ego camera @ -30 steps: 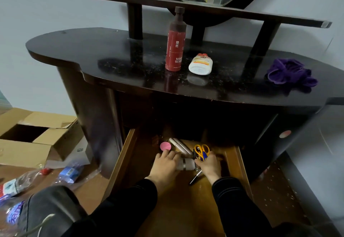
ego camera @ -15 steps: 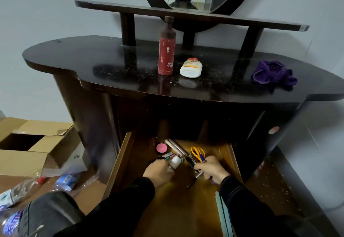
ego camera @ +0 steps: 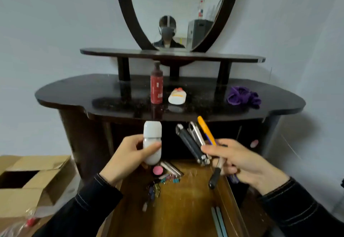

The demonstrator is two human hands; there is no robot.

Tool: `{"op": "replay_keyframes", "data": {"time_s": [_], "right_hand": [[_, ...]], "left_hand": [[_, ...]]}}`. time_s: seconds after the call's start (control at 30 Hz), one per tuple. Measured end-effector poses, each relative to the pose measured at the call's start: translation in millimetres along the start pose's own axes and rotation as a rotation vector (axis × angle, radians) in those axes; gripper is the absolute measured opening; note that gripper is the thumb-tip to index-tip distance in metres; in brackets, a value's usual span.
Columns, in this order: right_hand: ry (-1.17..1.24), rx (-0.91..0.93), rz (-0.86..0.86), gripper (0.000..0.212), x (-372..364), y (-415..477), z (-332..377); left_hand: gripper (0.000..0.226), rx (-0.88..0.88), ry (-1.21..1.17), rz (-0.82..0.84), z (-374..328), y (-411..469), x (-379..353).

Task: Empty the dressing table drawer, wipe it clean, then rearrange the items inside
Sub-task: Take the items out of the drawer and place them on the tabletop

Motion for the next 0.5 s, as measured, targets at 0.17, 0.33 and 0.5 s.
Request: {"op": "replay_keyframes", "data": {"time_s": [0.17, 0.33, 0.5], "right_hand": [[-0.057, 0.246, -0.262, 0.018, 40, 39, 97], [0.002, 0.145, -0.434, 0.026, 93, 108, 113], [-0.166, 0.083, -0.529, 0.029, 120, 155, 104]], "left_hand": [[0.031, -0.074, 0.126, -0.317, -51, 39, 48], [0.030, 0.038, 0.294, -0.425, -47, 87, 84], [0.040, 0.176, 0.485, -0.432, -29, 125, 97]]}}
Point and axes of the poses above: each hand's wrist, its own y-axis towards the middle knuckle, its own x-axis out of the back of the hand, z = x × y, the point moved 6 cm from there along y, towards the middle knuckle, and after that the axes turned 15 degrees about z, right-handed, at the moved point
